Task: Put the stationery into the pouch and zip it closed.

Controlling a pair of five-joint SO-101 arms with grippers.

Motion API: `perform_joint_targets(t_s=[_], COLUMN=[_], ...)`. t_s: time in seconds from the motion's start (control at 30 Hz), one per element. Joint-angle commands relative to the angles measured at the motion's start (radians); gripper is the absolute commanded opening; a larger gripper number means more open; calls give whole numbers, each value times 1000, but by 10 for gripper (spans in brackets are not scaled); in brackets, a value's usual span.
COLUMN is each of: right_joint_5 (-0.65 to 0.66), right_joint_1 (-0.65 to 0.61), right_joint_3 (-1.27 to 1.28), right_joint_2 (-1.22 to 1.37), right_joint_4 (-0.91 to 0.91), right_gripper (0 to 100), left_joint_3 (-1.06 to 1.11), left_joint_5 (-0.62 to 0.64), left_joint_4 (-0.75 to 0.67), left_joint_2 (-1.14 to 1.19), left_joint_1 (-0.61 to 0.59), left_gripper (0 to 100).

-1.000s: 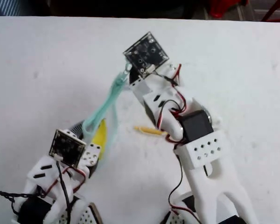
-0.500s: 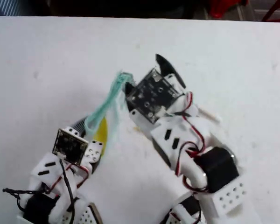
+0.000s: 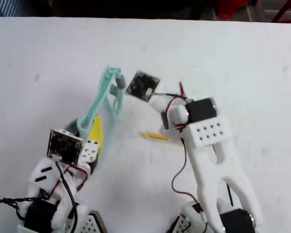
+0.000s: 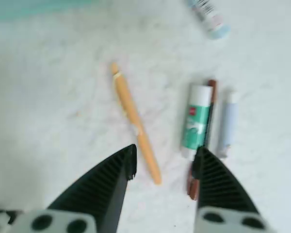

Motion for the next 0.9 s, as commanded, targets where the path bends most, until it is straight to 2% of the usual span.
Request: perform_joint_targets(t_s=[0.0,0.13,0.2,0.37,0.43,0.7,0.87], right_joint_5=[63,75,123,183,183,184,184], right_joint_1=[28,91,107,120,120,111,111], right_joint_3=[71,204,269,353,356,351,328], right_joint_2=[38,68,85,136,168,346,374], right_joint_4=[-91,-268,-328,-464,-492,-604,-604], right_gripper=[126,168,183,182,182,182,154], left_joint_3=[-8,-8,-9,2,20,46,46], left_joint_5=[-5,-5,-3,124,135,135,135], left_joint_4=[-31,-31,-35,-9,-8,-31,-31], left_joint_2=[5,5,5,5,5,5,5], left_joint_1=[-5,-4,-7,-12,-12,-12,-12], left_gripper=[24,27,36,208,246,234,233])
